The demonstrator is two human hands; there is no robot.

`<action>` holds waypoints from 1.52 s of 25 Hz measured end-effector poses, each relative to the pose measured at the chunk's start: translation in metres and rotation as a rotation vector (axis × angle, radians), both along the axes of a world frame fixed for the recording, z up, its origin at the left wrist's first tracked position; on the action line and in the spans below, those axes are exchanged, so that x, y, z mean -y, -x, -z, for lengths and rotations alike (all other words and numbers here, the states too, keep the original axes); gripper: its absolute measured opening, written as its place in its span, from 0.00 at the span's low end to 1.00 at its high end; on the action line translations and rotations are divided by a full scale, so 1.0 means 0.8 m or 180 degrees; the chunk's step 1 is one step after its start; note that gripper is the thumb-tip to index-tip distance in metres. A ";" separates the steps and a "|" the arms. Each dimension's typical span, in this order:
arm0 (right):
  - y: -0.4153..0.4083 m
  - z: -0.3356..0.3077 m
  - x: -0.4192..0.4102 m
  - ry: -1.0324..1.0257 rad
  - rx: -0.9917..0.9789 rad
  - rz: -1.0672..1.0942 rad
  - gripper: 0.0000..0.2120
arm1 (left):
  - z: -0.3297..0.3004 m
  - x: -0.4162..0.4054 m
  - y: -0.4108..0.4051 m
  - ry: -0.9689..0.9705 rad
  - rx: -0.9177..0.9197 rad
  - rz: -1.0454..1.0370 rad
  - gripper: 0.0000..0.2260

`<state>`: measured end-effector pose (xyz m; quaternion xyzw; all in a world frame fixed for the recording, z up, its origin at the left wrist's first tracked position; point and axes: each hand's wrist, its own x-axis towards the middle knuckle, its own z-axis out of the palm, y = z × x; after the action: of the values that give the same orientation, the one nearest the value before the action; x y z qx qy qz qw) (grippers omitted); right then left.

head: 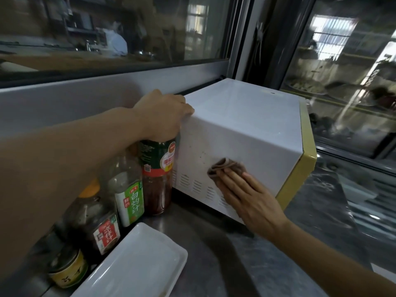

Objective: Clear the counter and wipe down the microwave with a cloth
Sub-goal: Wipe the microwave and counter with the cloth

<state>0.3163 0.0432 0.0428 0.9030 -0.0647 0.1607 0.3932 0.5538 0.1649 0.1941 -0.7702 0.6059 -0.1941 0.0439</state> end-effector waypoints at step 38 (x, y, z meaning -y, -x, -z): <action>-0.102 -0.016 -0.019 0.0009 -0.0662 0.0074 0.29 | -0.014 -0.013 -0.033 -0.0457 -0.0532 -0.0156 0.40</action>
<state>0.3981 0.0586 0.0557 0.9134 -0.0339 0.0616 0.4009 0.5800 0.1750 0.2052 -0.7932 0.6008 -0.0842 0.0531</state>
